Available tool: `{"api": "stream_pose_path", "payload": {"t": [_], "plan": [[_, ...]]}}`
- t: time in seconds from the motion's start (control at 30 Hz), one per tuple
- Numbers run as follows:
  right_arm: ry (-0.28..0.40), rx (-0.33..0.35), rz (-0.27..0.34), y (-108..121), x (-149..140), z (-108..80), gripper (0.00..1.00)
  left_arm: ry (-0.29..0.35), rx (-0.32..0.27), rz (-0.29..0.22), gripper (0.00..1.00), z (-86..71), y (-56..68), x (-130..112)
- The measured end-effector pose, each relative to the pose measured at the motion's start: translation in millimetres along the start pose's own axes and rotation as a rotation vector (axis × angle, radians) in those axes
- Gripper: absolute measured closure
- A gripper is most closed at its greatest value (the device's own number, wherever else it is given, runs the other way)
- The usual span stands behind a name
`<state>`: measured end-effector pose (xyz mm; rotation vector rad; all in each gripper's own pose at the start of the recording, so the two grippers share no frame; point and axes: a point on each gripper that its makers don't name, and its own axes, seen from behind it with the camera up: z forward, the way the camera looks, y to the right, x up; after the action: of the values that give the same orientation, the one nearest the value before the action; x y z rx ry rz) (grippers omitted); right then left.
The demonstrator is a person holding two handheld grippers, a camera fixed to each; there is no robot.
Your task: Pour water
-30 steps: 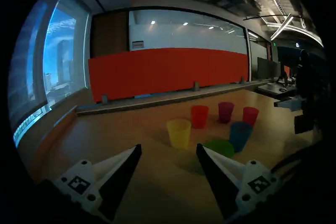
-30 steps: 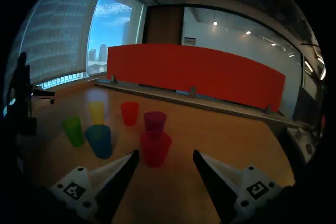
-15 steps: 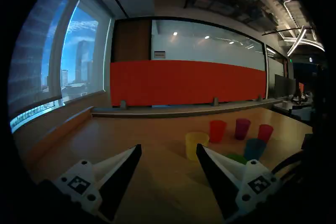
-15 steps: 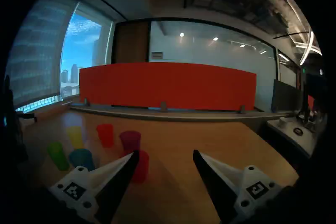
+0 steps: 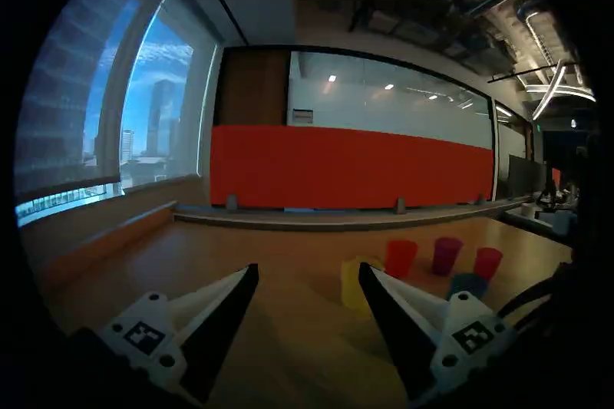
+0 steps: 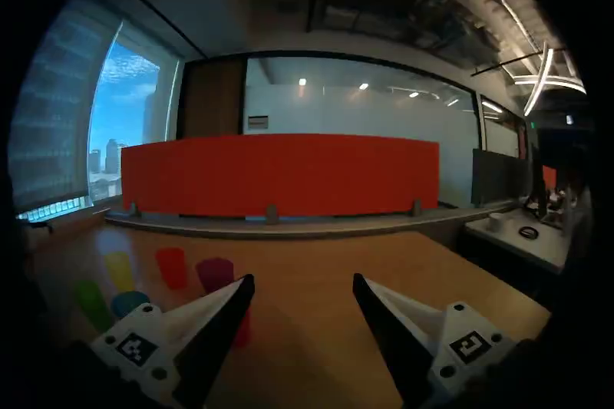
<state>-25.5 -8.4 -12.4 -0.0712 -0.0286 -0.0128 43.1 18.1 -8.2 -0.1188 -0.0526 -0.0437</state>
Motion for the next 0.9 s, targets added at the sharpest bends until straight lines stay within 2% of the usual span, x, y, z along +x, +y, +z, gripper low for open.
{"api": "stream_pose_path", "payload": {"t": [0.1,0.37,0.67,0.9], "plan": [[0.004,0.003,-0.01,1,2,0.7,0.01,0.031,0.013,0.014,0.03,-0.8,0.8,6],[0.034,0.006,-0.003,3,13,1.8,0.01,0.07,0.066,0.052,0.03,-1.5,-5.0,4],[0.014,-0.019,-0.005,5,14,5.4,0.01,0.086,0.072,0.033,0.03,0.1,-6.6,-7],[-0.001,-0.017,-0.027,-4,15,6.8,0.01,0.079,0.083,0.033,0.03,5.7,-10.4,-20]]}}
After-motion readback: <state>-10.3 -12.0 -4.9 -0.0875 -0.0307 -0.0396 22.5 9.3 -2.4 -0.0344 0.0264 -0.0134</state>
